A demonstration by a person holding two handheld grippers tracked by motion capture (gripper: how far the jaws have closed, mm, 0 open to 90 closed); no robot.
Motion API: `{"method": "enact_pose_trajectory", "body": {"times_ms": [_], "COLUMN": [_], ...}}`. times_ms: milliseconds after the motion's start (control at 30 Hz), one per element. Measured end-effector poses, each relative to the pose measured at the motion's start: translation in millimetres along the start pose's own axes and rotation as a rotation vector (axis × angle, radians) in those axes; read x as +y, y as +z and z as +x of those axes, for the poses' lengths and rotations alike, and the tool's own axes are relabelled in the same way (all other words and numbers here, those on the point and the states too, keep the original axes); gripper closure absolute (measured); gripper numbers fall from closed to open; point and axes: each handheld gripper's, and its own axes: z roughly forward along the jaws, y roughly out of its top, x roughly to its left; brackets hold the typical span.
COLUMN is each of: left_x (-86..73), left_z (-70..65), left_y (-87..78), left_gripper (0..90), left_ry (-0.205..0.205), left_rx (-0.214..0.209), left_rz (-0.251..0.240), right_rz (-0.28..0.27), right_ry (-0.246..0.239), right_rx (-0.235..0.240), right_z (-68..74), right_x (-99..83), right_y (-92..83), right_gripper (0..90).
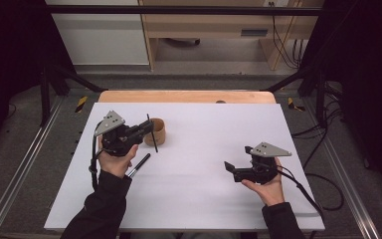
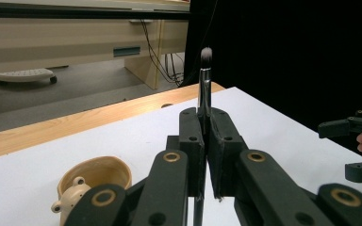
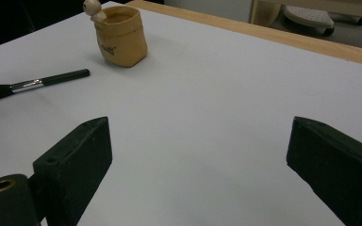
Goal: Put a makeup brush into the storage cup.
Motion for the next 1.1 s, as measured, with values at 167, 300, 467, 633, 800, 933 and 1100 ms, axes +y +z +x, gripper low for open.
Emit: {"method": "enact_pose_trajectory", "body": {"times_ms": [167, 300, 467, 633, 800, 933, 1100], "left_x": [2.5, 5.4, 9.5, 11.6, 14.4, 17.0, 20.8], "left_z": [2.5, 3.3, 4.7, 7.3, 9.3, 12.1, 15.6], "left_y": [2.7, 4.0, 5.5, 7.5, 9.4, 12.3, 17.0], "left_gripper": [84.7, 84.7, 84.7, 84.7, 84.7, 84.7, 84.7], "left_ry": [0.005, 0.01, 0.02, 0.019, 0.025, 0.023, 0.031], "left_rx": [0.004, 0.004, 0.011, 0.014, 0.018, 0.025, 0.039], "left_rz": [0.004, 0.0, 0.002, 0.004, 0.005, 0.008, 0.013], "right_rz": [0.005, 0.003, 0.005, 0.009, 0.009, 0.011, 0.013], "right_ry": [0.016, 0.017, 0.018, 0.019, 0.014, 0.017, 0.016], "right_rx": [-0.007, -0.013, -0.033, -0.034, -0.037, -0.039, -0.041], "right_z": [-2.4, -3.6, -4.8, -4.0, -4.1, -3.5, -3.6], "right_x": [-3.1, -4.6, -6.7, -7.3, -7.7, -8.0, -8.3], "right_y": [-2.2, -3.8, -5.1, -5.5, -5.5, -5.9, -6.1], "right_gripper": [7.8, 7.4, 6.7, 6.3, 6.2, 6.2, 6.2]}}
